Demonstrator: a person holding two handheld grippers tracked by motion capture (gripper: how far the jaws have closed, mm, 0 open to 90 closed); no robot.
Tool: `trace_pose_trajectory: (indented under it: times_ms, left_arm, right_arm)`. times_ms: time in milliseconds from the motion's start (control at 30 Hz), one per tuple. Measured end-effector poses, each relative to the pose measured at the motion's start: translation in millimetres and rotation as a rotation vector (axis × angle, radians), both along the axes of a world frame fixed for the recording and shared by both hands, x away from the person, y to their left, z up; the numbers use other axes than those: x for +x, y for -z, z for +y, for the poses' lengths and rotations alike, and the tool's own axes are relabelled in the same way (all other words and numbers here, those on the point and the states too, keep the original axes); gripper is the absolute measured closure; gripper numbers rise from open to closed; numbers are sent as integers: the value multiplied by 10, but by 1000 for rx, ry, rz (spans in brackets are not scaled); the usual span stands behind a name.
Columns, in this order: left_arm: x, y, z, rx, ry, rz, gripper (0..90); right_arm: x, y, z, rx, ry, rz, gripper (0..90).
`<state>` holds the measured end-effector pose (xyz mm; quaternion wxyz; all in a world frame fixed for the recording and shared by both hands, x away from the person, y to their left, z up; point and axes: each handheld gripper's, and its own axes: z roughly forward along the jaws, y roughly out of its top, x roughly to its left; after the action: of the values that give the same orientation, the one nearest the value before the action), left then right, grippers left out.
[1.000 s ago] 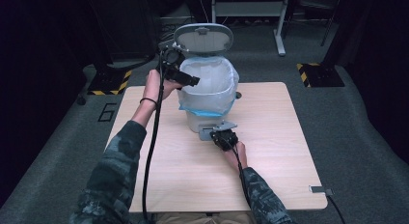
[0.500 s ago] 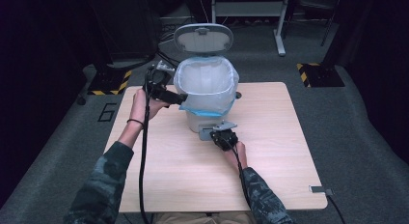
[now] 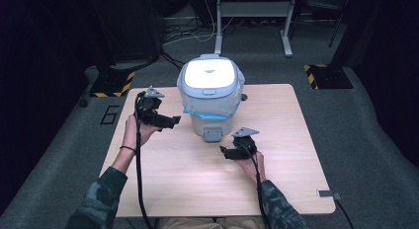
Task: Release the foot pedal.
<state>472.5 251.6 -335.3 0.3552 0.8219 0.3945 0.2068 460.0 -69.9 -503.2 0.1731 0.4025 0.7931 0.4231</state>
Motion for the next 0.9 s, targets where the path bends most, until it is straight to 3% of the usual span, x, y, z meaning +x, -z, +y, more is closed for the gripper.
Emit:
trace_pose_trajectory:
  times_ms: [267, 467, 733, 900]
  left_arm:
    - [-234, 372, 190, -26, -53, -14, 34]
    - [-398, 706, 377, -34, -101, 13, 34]
    - [-620, 1308, 532, 13, -132, 103, 30]
    - [-693, 1579, 572, 28, -166, 102, 28]
  right_arm:
    - [-284, -70, -380, 14, 20, -2, 119]
    - [-497, -9, -652, 2, 61, 3, 101]
    - [-695, 140, -919, -41, 128, 18, 98]
    - [-757, 217, -1045, -76, 161, 42, 98]
